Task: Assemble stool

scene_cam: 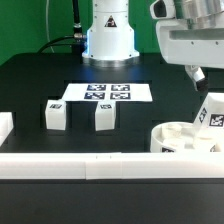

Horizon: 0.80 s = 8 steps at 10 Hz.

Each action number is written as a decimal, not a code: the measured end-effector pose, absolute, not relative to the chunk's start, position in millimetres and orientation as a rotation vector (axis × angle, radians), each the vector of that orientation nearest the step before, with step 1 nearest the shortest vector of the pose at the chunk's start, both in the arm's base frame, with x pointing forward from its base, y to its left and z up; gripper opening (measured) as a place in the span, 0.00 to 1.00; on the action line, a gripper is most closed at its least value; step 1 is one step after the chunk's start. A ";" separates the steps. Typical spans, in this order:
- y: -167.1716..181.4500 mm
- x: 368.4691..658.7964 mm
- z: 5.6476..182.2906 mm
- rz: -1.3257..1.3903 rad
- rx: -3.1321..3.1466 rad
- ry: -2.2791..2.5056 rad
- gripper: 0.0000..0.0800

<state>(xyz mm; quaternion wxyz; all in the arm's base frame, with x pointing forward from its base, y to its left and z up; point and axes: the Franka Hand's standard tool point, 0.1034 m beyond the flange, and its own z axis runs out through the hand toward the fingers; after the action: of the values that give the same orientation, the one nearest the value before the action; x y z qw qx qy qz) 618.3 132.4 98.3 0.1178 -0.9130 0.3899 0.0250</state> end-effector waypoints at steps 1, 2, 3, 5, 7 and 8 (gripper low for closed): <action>132.0 619.1 99.8 0.040 -2.756 0.959 0.81; 132.0 620.9 103.2 0.011 -2.819 0.770 0.81; 132.7 622.4 106.3 -0.001 -2.873 0.544 0.81; 131.7 623.7 106.2 -0.025 -2.899 0.368 0.81; 131.8 623.5 105.6 -0.047 -2.925 0.163 0.81; 133.5 624.2 104.3 -0.085 -2.957 -0.105 0.81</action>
Offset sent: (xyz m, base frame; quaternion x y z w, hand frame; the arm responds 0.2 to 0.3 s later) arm 0.0025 -0.0046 0.0053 0.0063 0.0097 -0.1101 0.9939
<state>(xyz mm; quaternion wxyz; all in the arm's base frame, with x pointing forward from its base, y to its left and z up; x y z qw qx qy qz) 624.2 133.5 104.3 0.0906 -0.9948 -0.0354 -0.0287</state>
